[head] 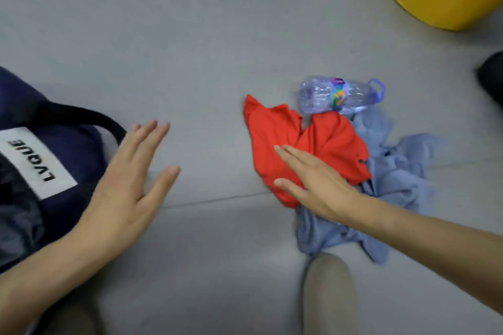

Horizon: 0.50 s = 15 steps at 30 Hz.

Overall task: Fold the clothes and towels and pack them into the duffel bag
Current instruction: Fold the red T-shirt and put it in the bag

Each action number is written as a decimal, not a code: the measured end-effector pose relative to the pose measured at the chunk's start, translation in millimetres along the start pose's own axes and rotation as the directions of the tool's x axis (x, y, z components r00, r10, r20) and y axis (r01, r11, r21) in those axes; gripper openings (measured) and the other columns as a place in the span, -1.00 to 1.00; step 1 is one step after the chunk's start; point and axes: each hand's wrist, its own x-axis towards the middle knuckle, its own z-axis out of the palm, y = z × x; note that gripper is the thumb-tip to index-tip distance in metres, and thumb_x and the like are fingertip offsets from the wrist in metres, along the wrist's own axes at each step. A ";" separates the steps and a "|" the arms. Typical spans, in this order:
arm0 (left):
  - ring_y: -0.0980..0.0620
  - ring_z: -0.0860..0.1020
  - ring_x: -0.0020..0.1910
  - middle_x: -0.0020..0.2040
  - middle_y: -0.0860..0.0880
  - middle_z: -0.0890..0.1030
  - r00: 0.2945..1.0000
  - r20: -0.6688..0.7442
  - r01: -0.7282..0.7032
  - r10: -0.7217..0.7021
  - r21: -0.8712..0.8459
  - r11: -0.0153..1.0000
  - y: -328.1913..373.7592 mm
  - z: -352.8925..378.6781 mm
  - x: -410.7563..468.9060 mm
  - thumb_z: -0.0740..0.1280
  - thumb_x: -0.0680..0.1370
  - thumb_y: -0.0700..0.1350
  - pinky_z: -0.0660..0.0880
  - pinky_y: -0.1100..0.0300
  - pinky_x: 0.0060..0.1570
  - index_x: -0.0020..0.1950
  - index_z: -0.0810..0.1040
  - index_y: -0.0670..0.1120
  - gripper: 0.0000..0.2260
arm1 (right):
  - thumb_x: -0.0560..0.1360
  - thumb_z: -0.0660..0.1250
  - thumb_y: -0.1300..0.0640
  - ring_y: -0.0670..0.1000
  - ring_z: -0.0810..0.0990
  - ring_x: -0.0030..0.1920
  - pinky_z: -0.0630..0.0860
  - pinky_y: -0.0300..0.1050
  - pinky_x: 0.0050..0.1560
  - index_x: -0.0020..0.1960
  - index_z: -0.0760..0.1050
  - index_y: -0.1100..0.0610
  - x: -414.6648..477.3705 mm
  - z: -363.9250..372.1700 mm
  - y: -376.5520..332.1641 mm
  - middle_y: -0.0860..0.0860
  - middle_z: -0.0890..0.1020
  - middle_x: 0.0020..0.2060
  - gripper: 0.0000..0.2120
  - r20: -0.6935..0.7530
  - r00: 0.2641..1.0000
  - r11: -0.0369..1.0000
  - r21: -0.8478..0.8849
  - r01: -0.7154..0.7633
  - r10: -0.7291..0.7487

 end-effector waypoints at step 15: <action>-0.35 0.47 0.37 0.37 -0.33 0.50 0.859 0.469 -0.396 0.204 0.358 0.846 51.2 166.1 118.1 0.32 0.54 -0.22 0.20 0.10 0.45 0.51 0.40 -0.18 -0.49 | 0.43 0.42 0.08 0.22 0.49 0.34 0.45 0.16 0.26 0.41 0.48 -0.02 27.2 89.8 71.8 0.07 0.56 0.32 -0.46 -0.180 0.977 0.987 -0.087 -0.134 0.116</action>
